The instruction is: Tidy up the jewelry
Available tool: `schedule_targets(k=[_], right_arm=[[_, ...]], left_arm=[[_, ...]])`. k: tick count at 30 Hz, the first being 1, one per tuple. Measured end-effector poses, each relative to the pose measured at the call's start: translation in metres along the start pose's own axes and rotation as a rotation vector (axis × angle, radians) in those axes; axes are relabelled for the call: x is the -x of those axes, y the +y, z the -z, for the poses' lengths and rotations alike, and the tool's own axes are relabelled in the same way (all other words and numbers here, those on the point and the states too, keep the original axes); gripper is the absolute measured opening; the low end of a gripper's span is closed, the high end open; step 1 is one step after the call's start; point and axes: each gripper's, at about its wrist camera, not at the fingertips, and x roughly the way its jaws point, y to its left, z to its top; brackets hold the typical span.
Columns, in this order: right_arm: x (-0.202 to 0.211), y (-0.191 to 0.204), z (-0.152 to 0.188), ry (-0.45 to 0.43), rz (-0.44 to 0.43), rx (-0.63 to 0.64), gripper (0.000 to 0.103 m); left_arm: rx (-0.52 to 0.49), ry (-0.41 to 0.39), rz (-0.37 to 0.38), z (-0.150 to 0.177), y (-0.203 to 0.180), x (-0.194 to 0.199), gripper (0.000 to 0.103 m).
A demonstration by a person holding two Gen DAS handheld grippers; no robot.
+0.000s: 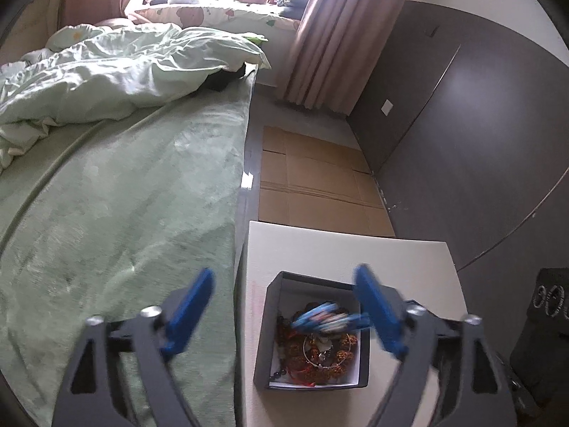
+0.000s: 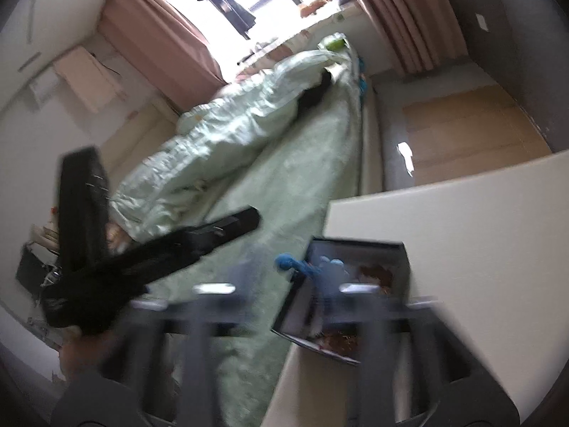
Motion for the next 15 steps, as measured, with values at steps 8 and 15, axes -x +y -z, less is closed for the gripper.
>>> schedule_targets(k=[8,15], right_arm=[[0.039,-0.024,0.000,-0.087,0.099,-0.047,0.091],[0.077,-0.037,0.006,-0.093,0.188,-0.038,0.096]], left_arm=[[0.003,-0.025,0.034,0.005,-0.005,0.016,0.095],[-0.043,-0.026,0.000,0.015,-0.019,0.029,0.095]])
